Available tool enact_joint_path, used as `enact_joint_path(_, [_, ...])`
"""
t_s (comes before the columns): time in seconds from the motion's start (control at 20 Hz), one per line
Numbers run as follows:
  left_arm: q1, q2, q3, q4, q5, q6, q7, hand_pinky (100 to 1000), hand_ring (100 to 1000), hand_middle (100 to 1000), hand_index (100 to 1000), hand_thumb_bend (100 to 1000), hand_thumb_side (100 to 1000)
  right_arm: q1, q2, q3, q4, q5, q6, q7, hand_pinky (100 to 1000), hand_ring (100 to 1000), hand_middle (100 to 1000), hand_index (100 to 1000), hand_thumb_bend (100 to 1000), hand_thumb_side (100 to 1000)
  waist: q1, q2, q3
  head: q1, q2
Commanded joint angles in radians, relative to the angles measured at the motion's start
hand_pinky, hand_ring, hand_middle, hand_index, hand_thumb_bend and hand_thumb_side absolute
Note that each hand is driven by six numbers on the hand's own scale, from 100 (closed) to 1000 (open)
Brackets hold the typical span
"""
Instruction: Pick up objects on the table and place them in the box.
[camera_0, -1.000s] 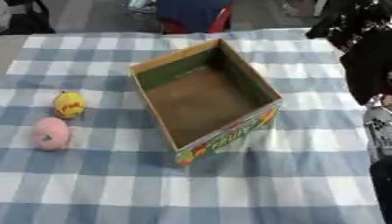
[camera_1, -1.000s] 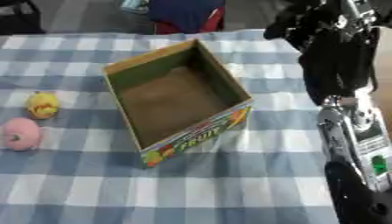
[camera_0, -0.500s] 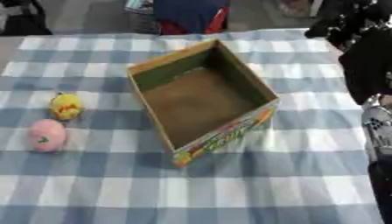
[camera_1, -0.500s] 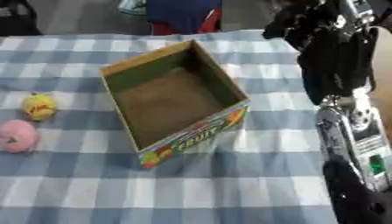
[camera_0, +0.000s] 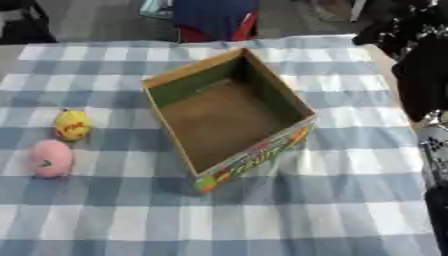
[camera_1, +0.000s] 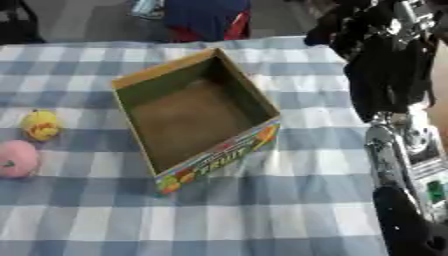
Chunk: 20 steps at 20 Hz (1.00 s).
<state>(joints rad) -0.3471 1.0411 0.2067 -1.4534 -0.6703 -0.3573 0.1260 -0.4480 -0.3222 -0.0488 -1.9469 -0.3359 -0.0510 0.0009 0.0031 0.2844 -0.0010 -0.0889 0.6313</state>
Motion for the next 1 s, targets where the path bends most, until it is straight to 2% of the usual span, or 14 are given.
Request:
enact_joint_path(0.05, [-0.038, 0.058, -0.025, 0.047, 0.002, -0.039, -0.044, 495, 775, 713, 920, 617, 797, -0.013, -0.016, -0.003, -0.013, 0.003, -0.003, 0.001, 603, 558, 525, 720, 100, 1000, 0.001, -0.022, -0.003, 0.005, -0.015])
enact_joint_path(0.15, [-0.053, 0.056, -0.041, 0.072, -0.001, -0.062, -0.075, 498, 780, 716, 921, 652, 794, -0.014, -0.017, -0.004, -0.012, 0.003, -0.004, -0.001, 603, 558, 525, 720, 100, 1000, 0.0, -0.022, -0.004, 0.004, -0.017])
enact_joint_path(0.35, [-0.076, 0.034, -0.063, 0.113, -0.013, -0.099, -0.178, 504, 791, 730, 926, 795, 783, -0.013, -0.016, -0.003, -0.011, 0.003, -0.003, 0.0, 603, 558, 525, 720, 100, 1000, 0.0, -0.021, -0.003, 0.005, -0.017])
enact_joint_path(0.4, [-0.08, 0.028, -0.067, 0.12, -0.017, -0.104, -0.209, 505, 791, 731, 924, 859, 787, -0.012, -0.015, -0.002, -0.011, 0.003, -0.002, 0.001, 603, 558, 525, 721, 100, 1000, -0.001, -0.021, -0.003, 0.005, -0.017])
enact_joint_path(0.6, [-0.09, 0.017, -0.081, 0.137, -0.04, -0.101, -0.299, 512, 792, 737, 925, 952, 799, -0.011, -0.015, -0.001, -0.01, 0.004, 0.0, 0.004, 604, 559, 525, 721, 100, 1000, -0.002, -0.02, -0.004, 0.007, -0.02])
enact_joint_path(1.0, [-0.141, 0.013, -0.133, 0.186, -0.086, -0.128, -0.363, 525, 802, 765, 953, 950, 793, -0.01, -0.014, 0.003, -0.009, 0.004, 0.004, 0.009, 604, 559, 525, 721, 100, 1000, 0.0, -0.022, -0.011, 0.017, -0.018])
